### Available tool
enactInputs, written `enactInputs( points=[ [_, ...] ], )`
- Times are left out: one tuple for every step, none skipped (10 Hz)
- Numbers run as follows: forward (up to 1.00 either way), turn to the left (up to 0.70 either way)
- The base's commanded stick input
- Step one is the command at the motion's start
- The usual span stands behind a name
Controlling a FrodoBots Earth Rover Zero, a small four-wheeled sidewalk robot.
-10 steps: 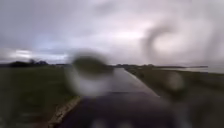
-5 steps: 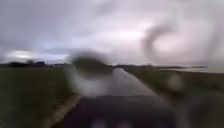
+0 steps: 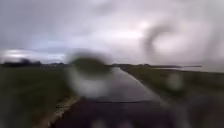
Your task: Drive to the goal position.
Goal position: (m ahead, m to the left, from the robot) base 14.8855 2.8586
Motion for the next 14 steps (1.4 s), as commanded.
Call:
enactInputs(
  points=[
    [0.7,0.0],
    [0.7,0.0],
    [0.7,0.0],
    [0.7,0.0],
    [0.7,0.0],
    [0.7,0.0],
    [0.7,0.0],
    [0.7,0.0],
    [0.7,0.0],
    [0.7,0.0],
    [0.7,0.0],
    [0.7,0.0],
    [0.7,-0.14],
    [0.7,-0.14]
  ],
)
